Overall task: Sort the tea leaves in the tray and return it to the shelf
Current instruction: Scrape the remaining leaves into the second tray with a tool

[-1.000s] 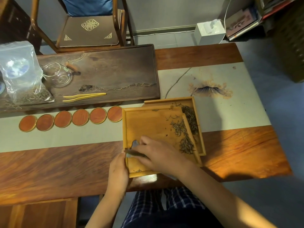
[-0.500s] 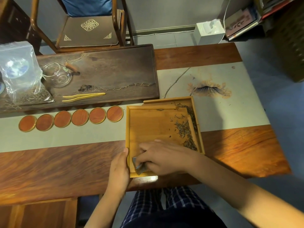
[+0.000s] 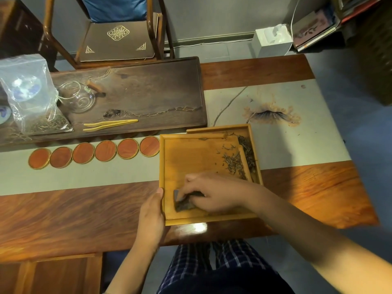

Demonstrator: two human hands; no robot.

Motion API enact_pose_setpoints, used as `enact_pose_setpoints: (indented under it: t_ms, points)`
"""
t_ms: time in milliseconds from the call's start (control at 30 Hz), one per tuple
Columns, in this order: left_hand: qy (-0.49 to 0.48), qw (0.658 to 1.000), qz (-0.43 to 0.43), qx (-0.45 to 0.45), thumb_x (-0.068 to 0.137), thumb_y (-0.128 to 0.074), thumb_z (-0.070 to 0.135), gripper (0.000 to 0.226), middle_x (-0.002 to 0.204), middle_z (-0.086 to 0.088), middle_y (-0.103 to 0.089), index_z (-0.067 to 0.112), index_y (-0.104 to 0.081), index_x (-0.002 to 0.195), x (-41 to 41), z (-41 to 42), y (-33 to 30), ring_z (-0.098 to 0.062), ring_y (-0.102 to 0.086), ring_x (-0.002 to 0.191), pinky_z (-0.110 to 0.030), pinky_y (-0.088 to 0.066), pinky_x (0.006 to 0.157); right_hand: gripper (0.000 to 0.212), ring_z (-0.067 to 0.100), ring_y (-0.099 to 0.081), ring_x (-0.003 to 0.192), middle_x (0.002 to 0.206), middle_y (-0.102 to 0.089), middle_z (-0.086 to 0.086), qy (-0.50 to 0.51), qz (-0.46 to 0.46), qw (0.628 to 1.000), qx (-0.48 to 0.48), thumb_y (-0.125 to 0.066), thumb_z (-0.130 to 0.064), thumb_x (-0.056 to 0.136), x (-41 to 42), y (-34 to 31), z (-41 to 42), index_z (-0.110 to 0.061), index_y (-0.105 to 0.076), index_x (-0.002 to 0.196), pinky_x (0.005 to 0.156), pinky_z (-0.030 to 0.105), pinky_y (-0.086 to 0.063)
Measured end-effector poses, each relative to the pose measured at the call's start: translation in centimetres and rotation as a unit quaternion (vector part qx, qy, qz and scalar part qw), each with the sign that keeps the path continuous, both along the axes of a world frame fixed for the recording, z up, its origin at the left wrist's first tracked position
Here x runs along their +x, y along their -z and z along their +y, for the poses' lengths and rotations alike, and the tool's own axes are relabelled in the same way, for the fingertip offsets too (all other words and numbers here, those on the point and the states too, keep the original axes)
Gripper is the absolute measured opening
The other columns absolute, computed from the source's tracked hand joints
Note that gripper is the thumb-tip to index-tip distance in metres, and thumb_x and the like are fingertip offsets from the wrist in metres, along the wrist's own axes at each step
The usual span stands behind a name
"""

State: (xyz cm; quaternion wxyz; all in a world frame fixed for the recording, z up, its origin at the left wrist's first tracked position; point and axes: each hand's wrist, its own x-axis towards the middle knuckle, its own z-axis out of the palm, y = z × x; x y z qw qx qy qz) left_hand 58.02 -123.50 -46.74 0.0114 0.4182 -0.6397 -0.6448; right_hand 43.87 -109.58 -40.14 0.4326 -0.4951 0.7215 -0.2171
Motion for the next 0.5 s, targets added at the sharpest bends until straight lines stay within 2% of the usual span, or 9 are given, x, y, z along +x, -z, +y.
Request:
enact_pose_setpoints:
  t_ms: [133,333,433,500]
  points:
    - [-0.001,1.000,0.000,-0.004,0.101,-0.042,0.030,0.038,0.066,-0.005,-0.057,0.010,-0.060,0.075,-0.1,-0.3,-0.1,-0.017,-0.051,0.062,-0.035,-0.042,0.064,0.032,0.006,-0.045,0.086,0.099,-0.049,-0.007,-0.051,0.005,0.999,0.007,-0.046,-0.020,0.094,0.7,-0.1,-1.0,-0.030,-0.061,0.120,0.069,0.023,-0.036]
    - [-0.014,1.000,-0.017,-0.003,0.100,-0.043,0.035,0.040,0.060,0.006,-0.062,0.018,-0.063,0.070,0.2,-0.6,-0.1,-0.009,-0.056,0.057,-0.022,-0.046,0.055,0.033,0.007,-0.046,0.083,0.086,-0.042,-0.016,-0.065,0.025,0.997,0.039,-0.046,-0.019,0.092,-0.6,-0.4,1.6,-0.031,-0.063,0.118,0.087,0.037,-0.043]
    - [-0.020,1.000,-0.023,-0.002,0.100,-0.043,0.033,0.041,0.061,0.005,-0.061,0.017,-0.063,0.069,0.5,-0.8,-0.2,-0.013,-0.055,0.060,-0.029,-0.044,0.060,0.031,0.001,-0.042,0.075,0.082,-0.039,-0.018,-0.076,0.052,0.994,0.057,-0.046,-0.019,0.091,-1.3,0.0,3.5,-0.032,-0.064,0.113,0.084,0.026,-0.031]
    - [-0.016,1.000,-0.026,-0.008,0.100,-0.042,0.032,0.039,0.059,0.006,-0.060,0.015,-0.062,0.071,0.6,-0.9,-0.3,-0.011,-0.055,0.058,-0.027,-0.044,0.057,0.030,-0.003,-0.038,0.072,0.080,-0.038,-0.019,-0.090,0.081,0.990,0.075,-0.046,-0.019,0.090,-1.7,0.2,4.7,-0.032,-0.065,0.110,0.081,0.022,-0.024]
